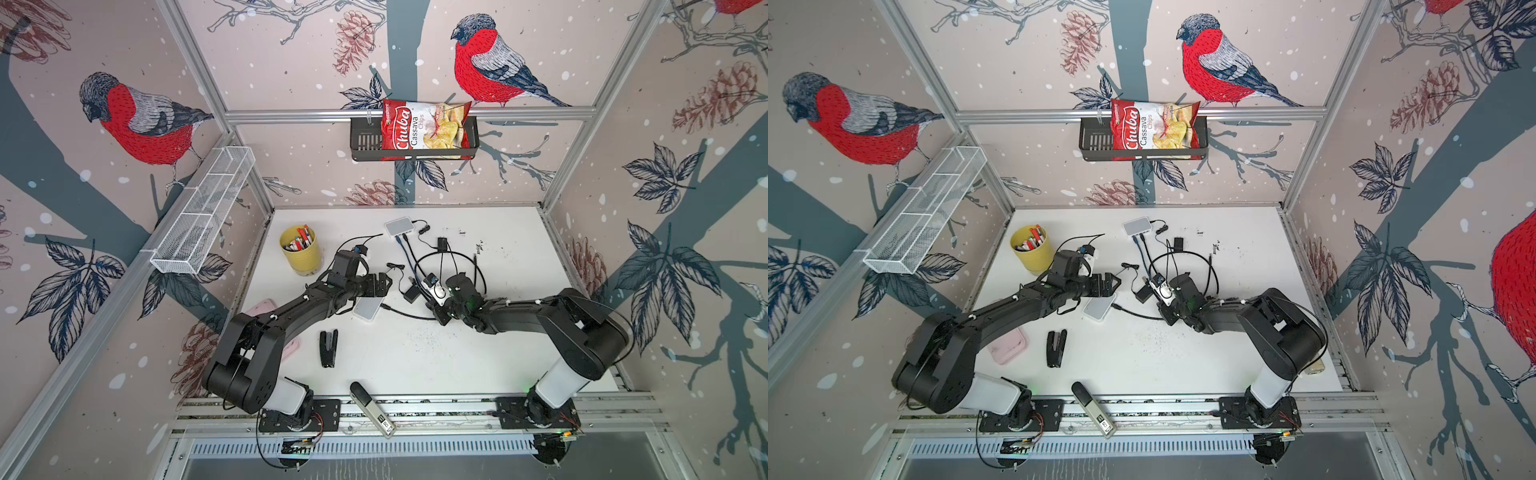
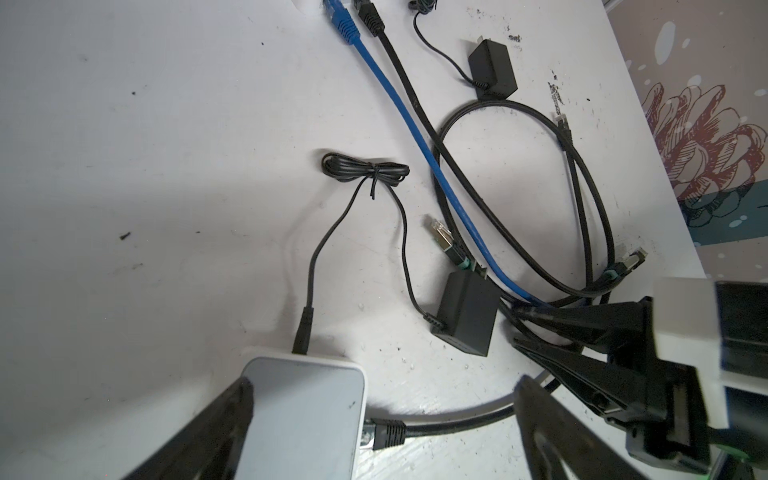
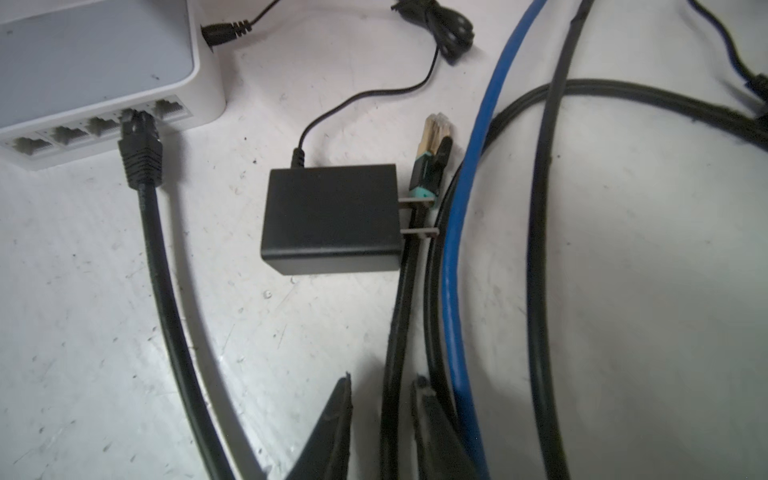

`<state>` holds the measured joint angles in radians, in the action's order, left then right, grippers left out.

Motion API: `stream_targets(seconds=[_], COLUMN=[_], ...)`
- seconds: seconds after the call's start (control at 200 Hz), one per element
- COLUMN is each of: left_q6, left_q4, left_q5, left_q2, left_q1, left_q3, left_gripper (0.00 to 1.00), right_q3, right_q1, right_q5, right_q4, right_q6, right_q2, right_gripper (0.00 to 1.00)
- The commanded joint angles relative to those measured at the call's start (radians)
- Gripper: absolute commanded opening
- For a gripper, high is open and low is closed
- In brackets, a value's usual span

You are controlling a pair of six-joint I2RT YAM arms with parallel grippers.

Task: Insert the plug into the switch port
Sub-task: 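Move the right gripper to the green-booted ethernet plug and grasp it, then lift the green-booted plug with the right gripper toward the router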

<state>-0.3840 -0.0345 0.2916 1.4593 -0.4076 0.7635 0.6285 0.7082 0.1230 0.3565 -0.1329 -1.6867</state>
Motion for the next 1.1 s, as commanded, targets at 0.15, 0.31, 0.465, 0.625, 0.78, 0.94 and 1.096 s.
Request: stream_targets(seconds=[0.15, 0.31, 0.465, 0.625, 0.78, 0.94, 1.096], left_q6=[-0.001, -0.031, -0.071, -0.069, -0.071, -0.077, -0.077], left_q4=[-0.086, -0.13, -0.192, -0.167, -0.157, -0.133, -0.038], left_q5=[0.036, 0.066, 0.053, 0.038, 0.037, 0.004, -0.06], left_q2=[-0.014, -0.008, -0.01, -0.015, -0.023, -0.021, 0.038], left_q1=[0.0, 0.001, 0.0, -0.001, -0.009, -0.045, -0.112], left_q3=[-0.025, -0.038, -0.055, -0.037, -0.032, -0.01, 0.057], left_gripper=[0.97, 0.97, 0.97, 0.97, 0.97, 0.95, 0.86], right_q3=[0.023, 0.011, -0.005, -0.039, -0.087, -0.145, -0.19], right_q1=[0.002, -0.006, -0.015, -0.026, -0.016, 0.022, 0.06], right_q5=[-0.03, -0.063, -0.074, -0.053, 0.014, 0.073, 0.06], right_q4=[0.048, 0.095, 0.139, 0.176, 0.193, 0.209, 0.244], right_q6=[0.021, 0.024, 0.004, -0.018, -0.078, -0.146, -0.184], right_q2=[-0.053, -0.02, 0.044, 0.104, 0.143, 0.189, 0.22], right_gripper=[0.16, 0.03, 0.02, 0.02, 0.02, 0.02, 0.03])
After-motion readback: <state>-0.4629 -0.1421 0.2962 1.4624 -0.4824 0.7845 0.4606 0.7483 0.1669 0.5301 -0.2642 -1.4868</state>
